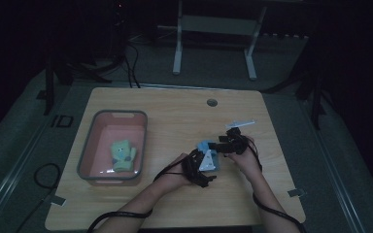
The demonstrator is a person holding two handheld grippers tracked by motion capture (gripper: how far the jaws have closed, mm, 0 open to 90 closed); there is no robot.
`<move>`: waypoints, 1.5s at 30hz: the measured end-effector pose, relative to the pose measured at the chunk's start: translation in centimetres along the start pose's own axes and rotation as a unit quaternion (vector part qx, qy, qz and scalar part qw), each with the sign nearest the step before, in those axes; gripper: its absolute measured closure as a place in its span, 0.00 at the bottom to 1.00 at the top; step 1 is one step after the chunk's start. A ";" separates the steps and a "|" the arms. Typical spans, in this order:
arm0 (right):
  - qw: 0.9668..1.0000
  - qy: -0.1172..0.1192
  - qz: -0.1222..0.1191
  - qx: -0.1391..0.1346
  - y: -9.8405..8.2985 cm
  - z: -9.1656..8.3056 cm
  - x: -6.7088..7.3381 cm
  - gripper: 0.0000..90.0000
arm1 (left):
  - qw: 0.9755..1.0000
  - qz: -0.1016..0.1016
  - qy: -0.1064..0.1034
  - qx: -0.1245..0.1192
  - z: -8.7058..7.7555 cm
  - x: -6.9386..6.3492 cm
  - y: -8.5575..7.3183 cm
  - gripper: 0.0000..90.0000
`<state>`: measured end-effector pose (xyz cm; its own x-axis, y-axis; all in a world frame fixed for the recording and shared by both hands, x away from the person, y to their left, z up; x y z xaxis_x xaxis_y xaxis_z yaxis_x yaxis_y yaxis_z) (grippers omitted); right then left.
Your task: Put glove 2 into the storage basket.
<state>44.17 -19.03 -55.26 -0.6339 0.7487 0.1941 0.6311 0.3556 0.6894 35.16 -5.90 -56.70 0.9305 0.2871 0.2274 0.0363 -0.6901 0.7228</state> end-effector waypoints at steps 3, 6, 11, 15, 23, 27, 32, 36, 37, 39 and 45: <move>1.000 -0.007 0.002 0.008 -0.4 0.7 -0.3 0.35 | 1.000 0.006 0.006 0.007 0.6 0.2 -0.1 0.32; 1.000 -0.011 -0.002 0.015 -0.9 1.3 -0.4 0.35 | 1.000 0.012 0.008 0.013 1.1 0.2 -0.1 0.35; 0.999 -0.024 -0.015 0.025 -1.6 1.8 -0.4 0.34 | 0.999 0.029 0.008 0.020 1.5 -0.2 -0.5 0.43; 0.998 -0.039 -0.026 0.029 -1.8 1.8 -0.2 0.32 | 0.998 0.044 0.023 0.028 1.7 -0.3 -0.4 0.53; 0.999 -0.021 -0.020 0.017 -2.0 1.8 0.1 0.41 | 0.999 0.017 0.011 0.027 1.5 0.1 -0.7 0.77; 1.000 0.008 -0.008 0.024 -1.9 1.7 0.2 0.52 | 0.999 0.010 -0.005 0.032 1.3 0.4 -0.7 0.81; 0.999 0.038 -0.004 0.038 -1.8 2.1 0.8 0.75 | 0.999 0.006 -0.012 0.034 1.2 0.5 -0.8 0.82; 0.997 0.058 0.003 0.048 -1.7 2.4 1.3 0.84 | 0.999 0.007 -0.015 0.038 0.9 0.5 -0.8 0.83; 0.997 0.060 0.008 0.050 -1.7 2.5 1.3 0.86 | 0.999 0.012 -0.013 0.042 0.8 0.5 -0.8 0.83; 0.997 0.065 0.021 0.044 -1.6 2.4 1.3 0.87 | 0.999 0.012 -0.016 0.047 0.6 0.5 -0.7 0.84; 0.996 0.080 0.033 0.032 -1.3 1.7 1.5 0.88 | 0.998 0.021 -0.021 0.055 -0.7 0.8 -0.3 0.85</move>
Point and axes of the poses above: each handheld gripper's, and its own axes: z roughly forward along the jaws, y roughly out of its top, x roughly to its left, the point moved 4 cm from there along z, roughly forward along the jaws, and after that the axes turned 2 degrees about -y, right-handed, at the moved point
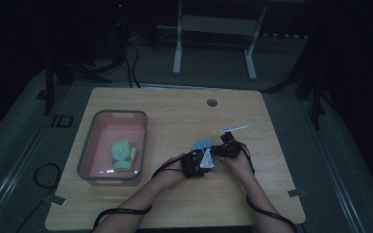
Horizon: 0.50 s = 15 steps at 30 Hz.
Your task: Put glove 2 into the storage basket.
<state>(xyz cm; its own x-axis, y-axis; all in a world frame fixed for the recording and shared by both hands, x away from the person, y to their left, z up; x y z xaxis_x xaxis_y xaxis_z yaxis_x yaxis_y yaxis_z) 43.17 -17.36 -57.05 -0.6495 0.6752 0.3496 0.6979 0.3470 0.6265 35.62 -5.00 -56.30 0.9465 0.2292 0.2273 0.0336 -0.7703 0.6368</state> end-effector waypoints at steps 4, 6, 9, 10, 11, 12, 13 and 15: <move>1.000 0.012 0.000 -0.011 0.3 -0.6 0.6 0.88 | 1.000 0.007 -0.002 0.000 -1.2 0.0 0.3 0.85; 1.000 0.021 -0.004 -0.018 0.5 -0.9 1.2 0.88 | 1.000 0.012 -0.002 0.003 -1.9 -0.1 0.4 0.85; 0.999 0.024 -0.006 -0.020 0.8 -1.1 1.8 0.88 | 1.000 0.017 -0.004 0.006 -2.8 -0.2 0.4 0.85; 0.999 0.023 -0.011 -0.020 0.9 -1.2 2.0 0.88 | 1.000 0.019 -0.005 0.007 -3.2 -0.1 0.4 0.85; 0.999 0.026 -0.013 -0.022 1.0 -1.3 2.2 0.88 | 1.000 0.019 -0.006 0.009 -3.5 -0.1 0.4 0.85; 0.999 0.029 -0.014 -0.022 1.1 -1.4 2.4 0.88 | 1.000 0.019 -0.006 0.010 -3.8 0.0 0.4 0.85; 0.999 0.030 -0.014 -0.023 1.2 -1.4 2.5 0.88 | 1.000 0.020 -0.006 0.011 -4.3 0.0 0.4 0.85; 0.999 0.035 -0.018 -0.025 1.5 -1.5 3.0 0.88 | 1.000 0.023 -0.005 0.012 -4.9 0.1 0.4 0.85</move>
Point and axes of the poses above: each handheld gripper's, and its own axes: z roughly forward along the jaws, y roughly out of its top, x roughly to its left, the point moved 4 cm from there along z, roughly forward along the jaws, and after that the axes turned 2 degrees about -y, right-handed, at the moved point
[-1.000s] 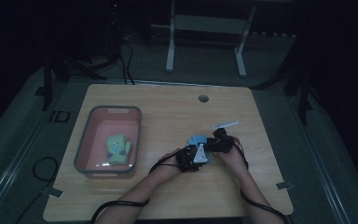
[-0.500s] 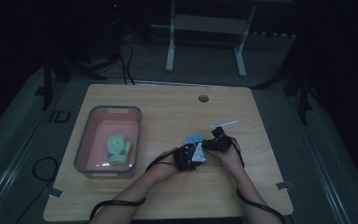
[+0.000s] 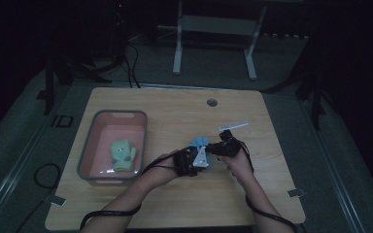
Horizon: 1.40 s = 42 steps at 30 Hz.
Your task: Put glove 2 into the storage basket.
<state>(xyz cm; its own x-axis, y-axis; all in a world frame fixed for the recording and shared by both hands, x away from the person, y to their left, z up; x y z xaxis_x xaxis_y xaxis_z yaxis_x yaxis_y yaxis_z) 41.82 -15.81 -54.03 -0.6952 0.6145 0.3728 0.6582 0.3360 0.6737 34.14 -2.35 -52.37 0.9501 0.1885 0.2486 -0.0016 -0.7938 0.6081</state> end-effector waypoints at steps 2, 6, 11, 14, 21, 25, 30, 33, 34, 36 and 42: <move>1.000 0.003 -0.003 -0.002 0.4 0.0 0.4 0.88 | 1.000 0.002 0.002 0.003 -0.7 0.1 0.0 0.85; 1.000 0.011 -0.011 -0.009 1.2 -0.2 1.6 0.88 | 1.000 0.006 0.005 0.007 -2.0 0.1 0.0 0.85; 0.999 0.012 -0.030 -0.012 2.5 0.0 3.1 0.88 | 1.000 0.008 0.011 0.014 -3.6 0.4 -0.4 0.85; 0.999 0.015 -0.036 -0.012 3.2 0.2 3.9 0.88 | 1.000 0.007 0.015 0.015 -4.6 0.6 -0.7 0.85; 0.998 0.022 -0.052 -0.013 4.9 1.1 5.8 0.88 | 1.000 -0.003 0.022 0.019 -6.6 1.2 -1.8 0.85; 0.998 0.027 -0.057 -0.011 5.7 1.8 6.7 0.88 | 0.999 -0.012 0.025 0.020 -7.5 1.5 -2.6 0.85; 0.997 0.032 -0.065 -0.011 6.7 2.5 7.7 0.88 | 0.999 -0.014 0.034 0.024 -8.5 1.7 -3.2 0.85; 0.997 0.035 -0.073 -0.011 7.3 3.1 8.6 0.88 | 0.999 -0.017 0.038 0.029 -9.4 1.8 -3.8 0.85; 0.996 0.037 -0.075 -0.012 7.5 3.2 8.9 0.88 | 0.999 -0.016 0.040 0.031 -9.7 1.9 -4.0 0.85; 0.996 0.040 -0.077 -0.010 7.8 3.6 9.3 0.88 | 0.998 -0.018 0.040 0.035 -10.1 1.9 -4.3 0.85; 0.995 0.047 -0.084 -0.007 8.5 5.0 10.7 0.88 | 0.998 -0.025 0.047 0.042 -11.3 2.1 -5.8 0.85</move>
Point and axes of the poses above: each handheld gripper's, and its own axes: z roughly forward along the jaws, y roughly out of its top, x roughly to its left, the point moved 4 cm from there along z, roughly forward along the jaws, and after that the axes turned 2 degrees about -y, right-handed, at the moved point
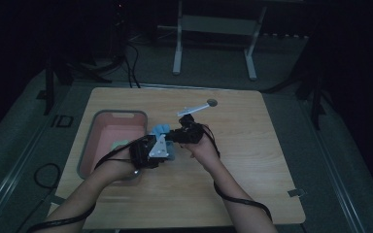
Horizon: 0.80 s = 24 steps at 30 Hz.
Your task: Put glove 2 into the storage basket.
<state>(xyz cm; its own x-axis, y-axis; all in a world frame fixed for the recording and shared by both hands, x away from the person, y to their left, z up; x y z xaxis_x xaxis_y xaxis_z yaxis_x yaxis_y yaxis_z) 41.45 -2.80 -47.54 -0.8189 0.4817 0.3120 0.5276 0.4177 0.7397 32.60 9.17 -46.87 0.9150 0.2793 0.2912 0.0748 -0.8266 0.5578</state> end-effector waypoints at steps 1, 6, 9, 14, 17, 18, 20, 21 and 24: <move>1.000 0.001 0.000 0.000 0.2 0.2 0.1 0.88 | 1.000 -0.004 0.000 -0.001 -0.2 0.0 -0.3 0.85; 1.000 0.007 -0.008 0.001 1.1 1.5 1.2 0.88 | 1.000 -0.009 0.009 0.004 -1.2 0.3 -1.5 0.85; 1.000 0.015 -0.009 0.004 1.6 2.5 1.7 0.88 | 1.000 -0.014 0.012 0.009 -1.9 0.5 -2.5 0.85; 1.000 0.027 -0.009 0.005 2.4 4.2 2.8 0.88 | 0.999 -0.030 0.019 0.015 -2.8 0.8 -4.3 0.85; 0.999 0.031 -0.013 0.009 2.7 5.4 3.5 0.88 | 0.999 -0.034 0.021 0.024 -3.2 0.8 -5.4 0.85; 0.999 0.031 -0.014 0.009 2.8 5.7 3.7 0.88 | 0.999 -0.037 0.021 0.027 -3.3 0.9 -5.8 0.85; 0.999 0.033 -0.016 0.011 3.0 6.6 4.2 0.88 | 0.998 -0.043 0.022 0.028 -3.6 1.0 -6.7 0.85; 0.999 0.034 -0.016 0.011 3.0 6.9 4.4 0.88 | 0.998 -0.047 0.022 0.030 -3.8 1.0 -7.2 0.85; 0.999 0.041 -0.015 0.015 3.1 7.9 4.9 0.88 | 0.998 -0.056 0.024 0.030 -4.2 1.0 -8.5 0.85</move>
<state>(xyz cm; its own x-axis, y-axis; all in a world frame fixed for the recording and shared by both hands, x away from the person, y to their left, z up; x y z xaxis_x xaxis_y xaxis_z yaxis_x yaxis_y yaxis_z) 40.90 7.00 -48.42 -0.8491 0.4051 0.3390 0.5086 0.4536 0.7318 31.24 18.49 -48.06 0.8799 0.3930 0.2673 0.2003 -0.8167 0.5413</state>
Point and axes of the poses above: each handheld gripper's, and its own axes: z roughly forward along the jaws, y roughly out of its top, x roughly to its left, the point moved 4 cm from there along z, roughly forward along the jaws, and after that the axes turned 2 degrees about -y, right-handed, at the moved point
